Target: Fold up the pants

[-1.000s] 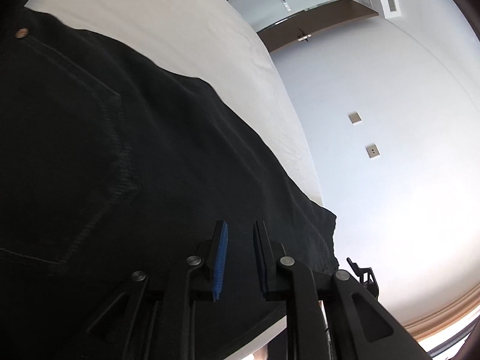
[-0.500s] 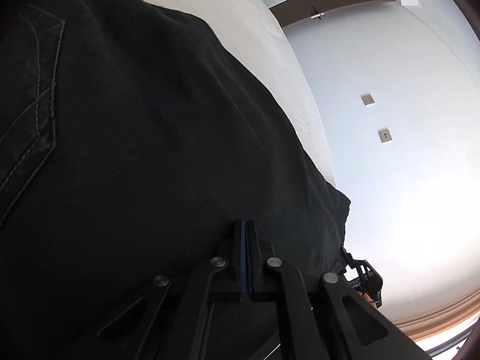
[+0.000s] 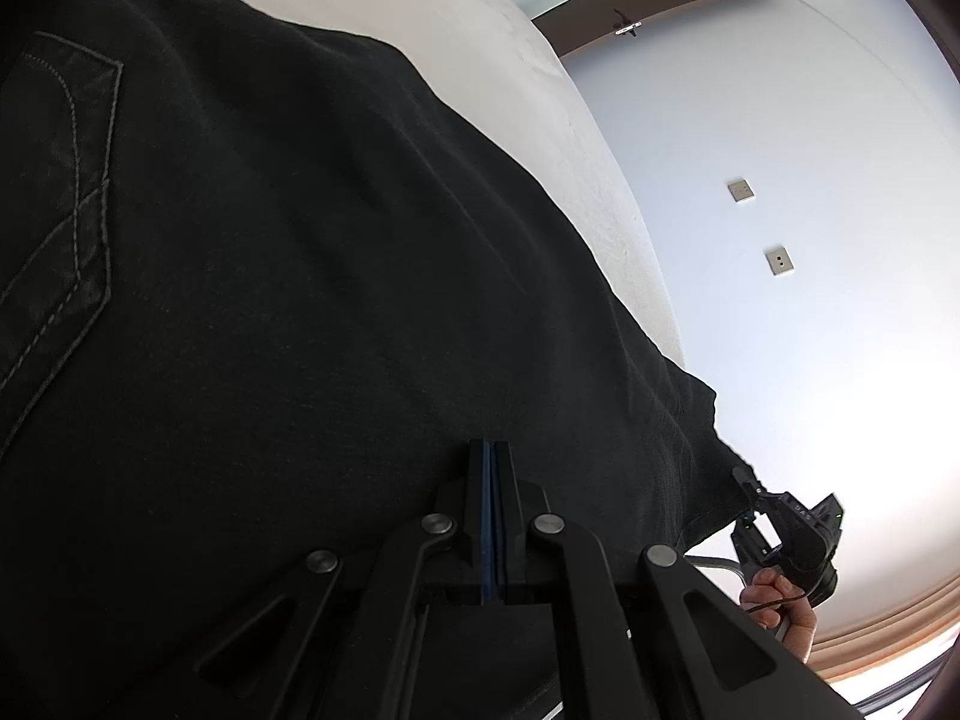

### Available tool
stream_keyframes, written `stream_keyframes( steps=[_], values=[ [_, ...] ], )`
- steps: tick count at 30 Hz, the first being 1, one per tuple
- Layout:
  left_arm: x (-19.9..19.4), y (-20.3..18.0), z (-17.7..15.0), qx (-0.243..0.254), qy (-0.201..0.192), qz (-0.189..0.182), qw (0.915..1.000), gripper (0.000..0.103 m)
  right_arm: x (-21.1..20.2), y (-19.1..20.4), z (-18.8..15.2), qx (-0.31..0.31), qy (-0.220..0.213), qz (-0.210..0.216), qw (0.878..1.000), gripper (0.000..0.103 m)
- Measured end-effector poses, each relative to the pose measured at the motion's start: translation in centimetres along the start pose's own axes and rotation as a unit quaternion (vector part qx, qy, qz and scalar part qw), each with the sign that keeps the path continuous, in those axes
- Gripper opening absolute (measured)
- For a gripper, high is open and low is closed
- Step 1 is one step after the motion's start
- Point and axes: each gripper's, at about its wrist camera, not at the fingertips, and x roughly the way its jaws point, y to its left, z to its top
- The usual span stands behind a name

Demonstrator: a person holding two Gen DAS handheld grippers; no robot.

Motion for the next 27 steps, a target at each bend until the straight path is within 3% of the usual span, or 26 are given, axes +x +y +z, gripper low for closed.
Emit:
stream_keyframes(
  steps=[1, 3, 5, 7, 9, 14, 16, 18, 20, 27],
  values=[
    [0.0, 0.0, 0.0, -0.001, 0.0, 0.0, 1.0, 0.005, 0.0, 2.4, -0.4, -0.054, 0.0, -0.011, 0.998, 0.009],
    [-0.1, 0.1, 0.0, -0.001, -0.001, -0.001, 1.0, 0.005, 0.5, 7.6, -2.4, -0.176, 0.007, -0.025, 0.984, 0.009],
    [-0.1, 0.1, -0.1, -0.001, -0.002, -0.001, 1.0, 0.005, 1.7, 12.6, -6.2, -0.313, 0.022, -0.046, 0.948, 0.009],
    [-0.2, 0.2, -0.1, -0.001, -0.001, 0.001, 1.0, 0.005, 4.0, 15.7, -11.2, -0.438, 0.045, -0.084, 0.894, 0.009],
    [-0.3, -0.1, 0.0, 0.001, 0.002, 0.009, 1.0, 0.005, 5.9, 16.4, -14.5, -0.485, 0.074, -0.095, 0.866, 0.009],
    [0.0, -3.0, 0.4, 0.056, 0.006, 0.079, 0.9952, 0.007, 7.4, 16.0, -16.4, -0.498, 0.086, -0.107, 0.856, 0.009],
    [0.3, -4.7, 0.6, 0.08, 0.006, 0.098, 0.9919, 0.025, 7.5, 16.2, -16.6, -0.503, 0.083, -0.105, 0.854, 0.009],
    [0.7, -7.0, 0.6, 0.115, 0.003, 0.118, 0.9863, 0.072, 7.6, 16.4, -17.0, -0.505, 0.077, -0.102, 0.853, 0.009],
    [1.1, -8.9, 0.5, 0.148, -0.012, 0.159, 0.9761, 0.09, 7.6, 16.2, -17.2, -0.504, 0.073, -0.099, 0.855, 0.009],
    [3.7, -12.5, 1.7, 0.188, 0.016, 0.188, 0.9639, 0.09, 5.7, 13.9, -17.9, -0.51, 0.06, -0.09, 0.853, 0.009]
  ],
)
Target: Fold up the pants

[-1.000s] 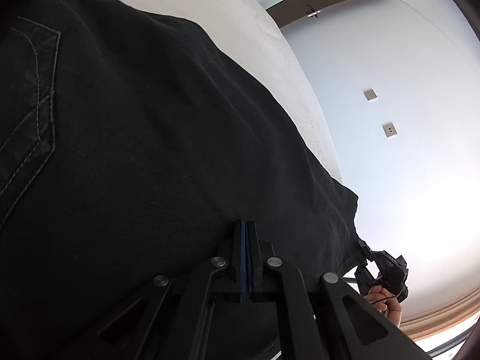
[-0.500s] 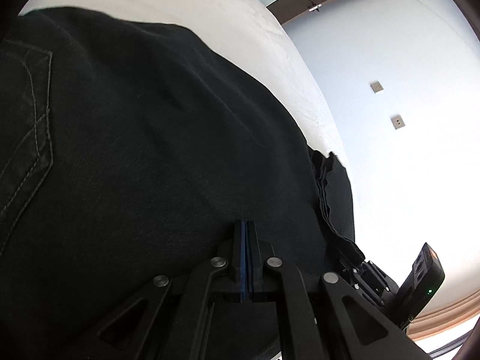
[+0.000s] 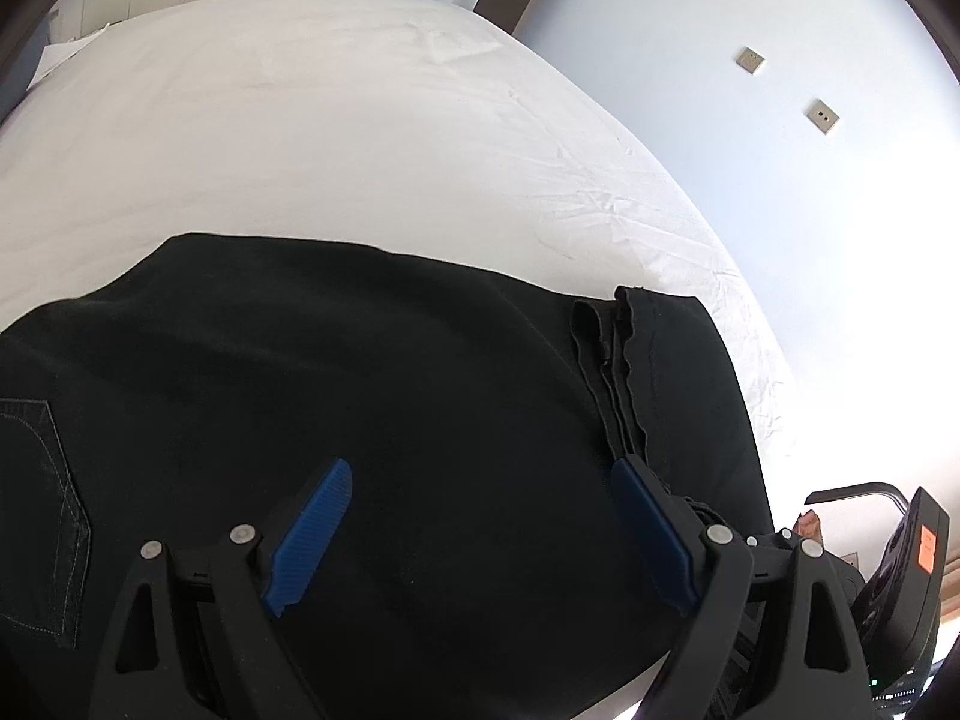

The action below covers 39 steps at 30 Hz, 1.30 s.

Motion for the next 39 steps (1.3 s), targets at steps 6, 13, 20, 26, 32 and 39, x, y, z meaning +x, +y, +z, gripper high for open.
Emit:
stream_keyframes(
  steps=[6, 13, 20, 26, 32, 39],
  values=[
    [1.2, -2.7, 1.9, 0.033, 0.02, 0.006, 0.9992, 0.09, -1.0, 0.2, -0.6, 0.002, -0.013, 0.0, 1.0, 0.009],
    [2.0, -5.1, 3.7, 0.043, 0.034, -0.016, 0.9984, 0.091, -2.9, 0.1, -1.0, 0.006, -0.024, 0.005, 1.0, 0.009],
    [3.2, -5.1, 5.0, 0.01, 0.057, -0.051, 0.997, 0.091, -5.0, 0.0, -1.4, 0.012, -0.036, 0.008, 0.999, 0.009],
    [3.8, -3.8, 4.5, -0.035, 0.096, -0.104, 0.9894, 0.089, -7.9, 1.0, -1.2, 0.002, -0.05, 0.009, 0.999, 0.009],
    [4.8, -2.9, 4.1, -0.065, 0.117, -0.132, 0.9822, 0.03, -9.2, 1.5, -2.1, -0.02, -0.059, 0.013, 0.998, 0.009],
    [3.5, -1.7, 4.1, -0.054, 0.106, -0.146, 0.9821, 0.008, -10.4, 2.9, -3.0, -0.046, -0.059, 0.014, 0.997, 0.009]
  ],
)
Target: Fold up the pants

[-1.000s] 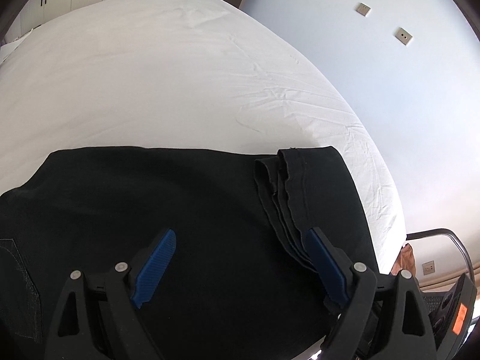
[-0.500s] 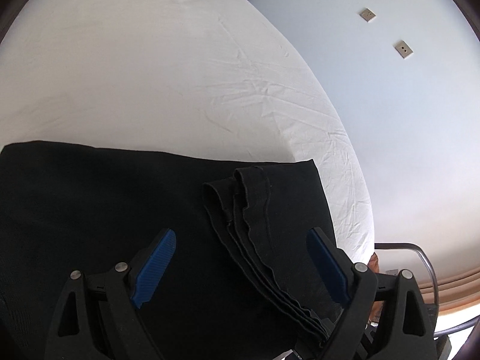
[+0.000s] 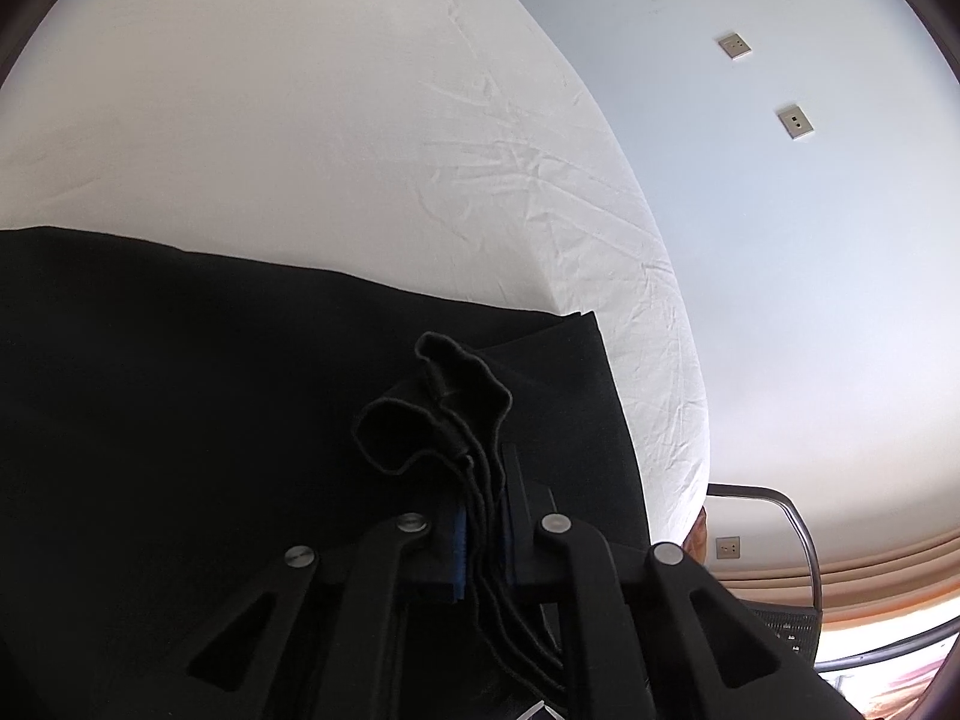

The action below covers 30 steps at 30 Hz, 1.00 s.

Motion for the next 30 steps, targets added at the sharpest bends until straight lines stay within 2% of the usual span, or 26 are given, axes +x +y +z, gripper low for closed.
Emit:
stream_keyframes(
  steps=[5, 10, 16, 21, 30],
  values=[
    [-2.1, 1.9, 0.0, 0.011, -0.006, -0.004, 0.9999, 0.008, -0.9, 2.0, -0.1, -0.029, -0.004, 0.008, 1.0, 0.009],
    [-4.2, 4.7, 1.1, 0.016, -0.004, 0.006, 0.9998, 0.008, -1.6, 6.2, 0.5, -0.075, -0.001, 0.036, 0.997, 0.009],
    [-7.2, 9.4, 0.9, 0.007, -0.005, 0.041, 0.9991, 0.008, -0.9, 11.4, 0.8, -0.124, 0.012, 0.082, 0.989, 0.009],
    [-8.9, 11.6, 0.8, 0.013, -0.006, 0.076, 0.997, 0.008, -0.3, 15.4, 0.7, -0.153, 0.026, 0.11, 0.982, 0.009],
    [-9.3, 13.4, 0.5, 0.004, -0.012, 0.084, 0.9964, 0.009, -0.4, 18.2, -1.1, -0.182, 0.047, 0.13, 0.973, 0.009]
  ],
)
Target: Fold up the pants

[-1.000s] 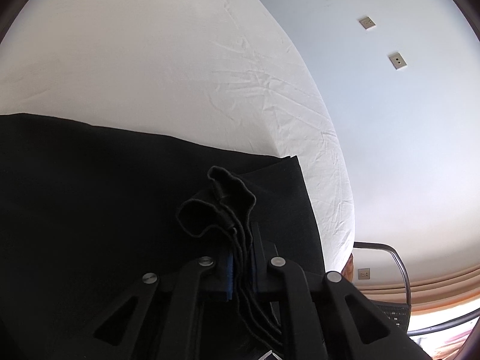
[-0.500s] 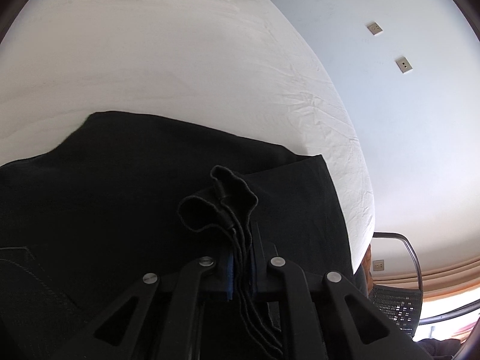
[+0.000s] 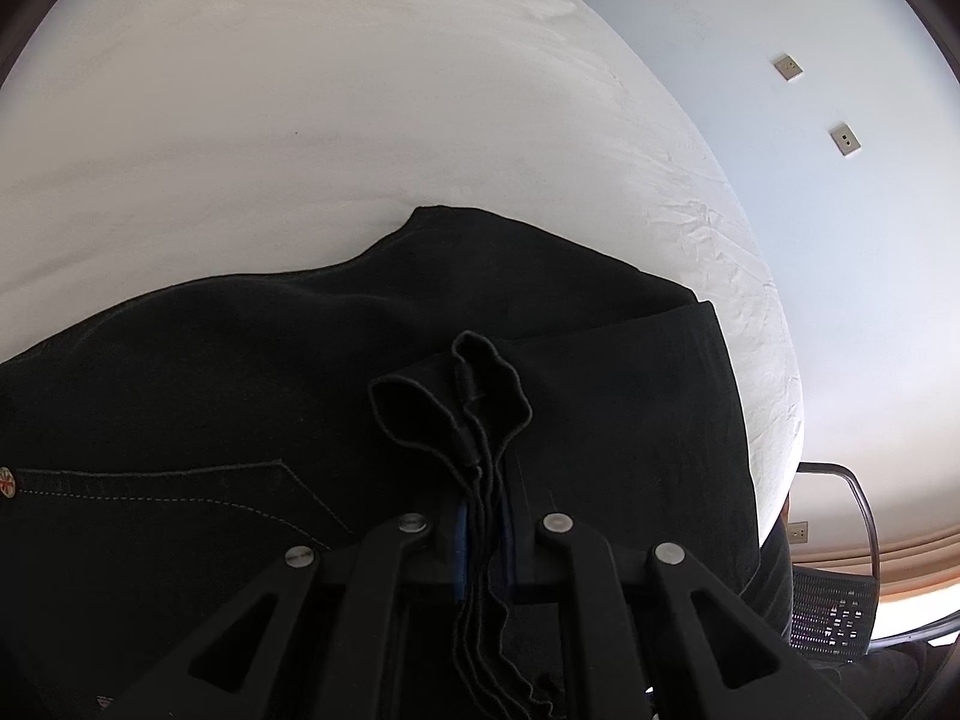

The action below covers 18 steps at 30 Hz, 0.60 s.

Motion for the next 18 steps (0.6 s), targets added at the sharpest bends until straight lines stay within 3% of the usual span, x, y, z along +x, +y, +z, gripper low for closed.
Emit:
stream_keyframes(
  steps=[6, 10, 12, 14, 18],
  values=[
    [0.2, 0.4, -0.6, 0.004, -0.009, 0.01, 0.9999, 0.017, 0.0, -0.1, -1.8, -0.009, 0.013, 0.001, 1.0, 0.01],
    [-0.3, 0.9, -1.1, 0.008, -0.021, 0.025, 0.9995, 0.026, 0.6, -0.3, -0.9, -0.011, 0.019, 0.007, 1.0, 0.013],
    [-1.2, 1.4, -1.5, 0.008, -0.029, 0.044, 0.9986, 0.039, 1.1, -0.9, -0.6, 0.001, 0.022, 0.015, 1.0, 0.013],
    [-1.9, 1.4, -1.6, 0.012, -0.042, 0.082, 0.9957, 0.046, 1.2, -1.8, -1.1, 0.017, 0.025, 0.029, 0.999, 0.014],
    [-3.2, 0.2, -1.9, 0.024, -0.072, 0.152, 0.9856, 0.047, -0.2, -3.4, -2.6, 0.052, 0.027, 0.083, 0.995, 0.02]
  ],
)
